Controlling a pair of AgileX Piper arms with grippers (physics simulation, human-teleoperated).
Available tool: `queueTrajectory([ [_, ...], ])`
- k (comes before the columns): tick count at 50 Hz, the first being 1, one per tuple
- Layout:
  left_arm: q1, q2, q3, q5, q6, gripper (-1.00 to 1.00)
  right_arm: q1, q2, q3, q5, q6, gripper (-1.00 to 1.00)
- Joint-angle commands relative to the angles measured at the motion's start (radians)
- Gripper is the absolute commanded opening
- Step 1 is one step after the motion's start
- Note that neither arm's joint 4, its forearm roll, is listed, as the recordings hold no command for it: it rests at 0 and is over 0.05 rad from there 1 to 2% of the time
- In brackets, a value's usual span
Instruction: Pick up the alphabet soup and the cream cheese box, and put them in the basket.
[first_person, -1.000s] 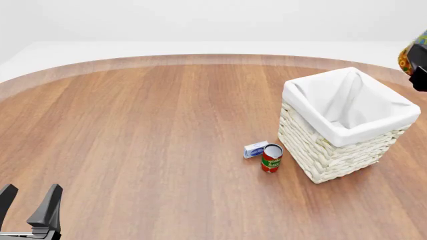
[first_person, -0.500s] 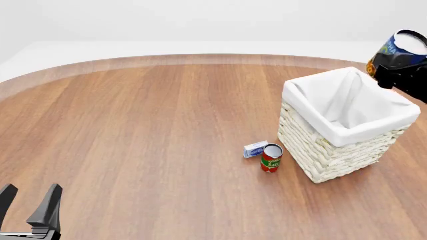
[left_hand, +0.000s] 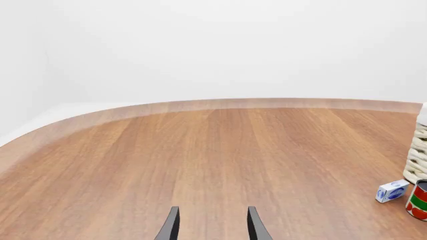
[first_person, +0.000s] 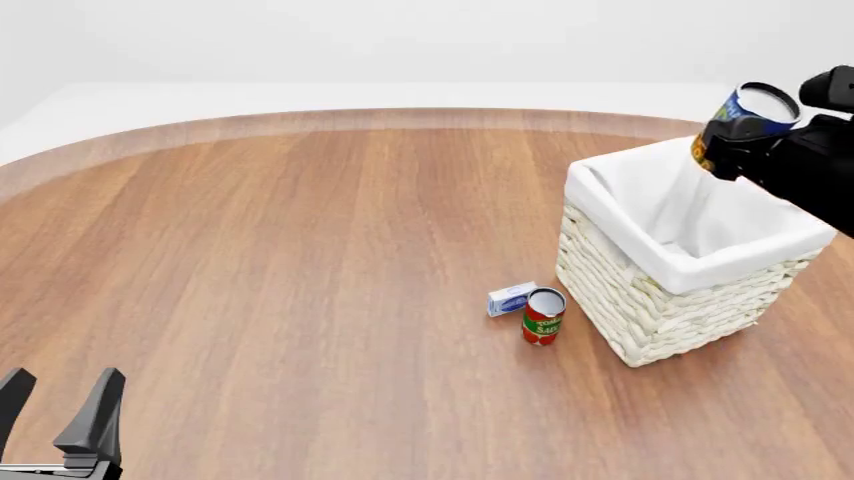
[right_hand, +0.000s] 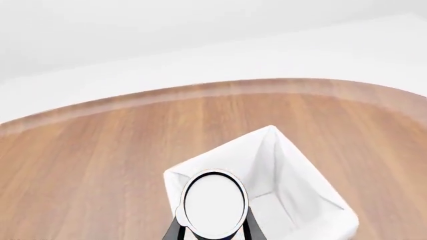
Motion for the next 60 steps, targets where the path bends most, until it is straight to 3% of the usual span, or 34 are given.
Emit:
queueTrajectory([
  [1,0.0,0.0,0.0,0.0,0.0,1.0,0.012,0.055,-0.008,-0.028,0.021,-1.0],
  [36,0.0,0.0,0.0,0.0,0.0,1.0,0.003,0.196,0.012,-0.132,0.039,-1.0],
  [60,0.0,0.0,0.0,0.0,0.0,1.0,-0.003,0.285,-0.005,-0.164,0.017,-1.0],
])
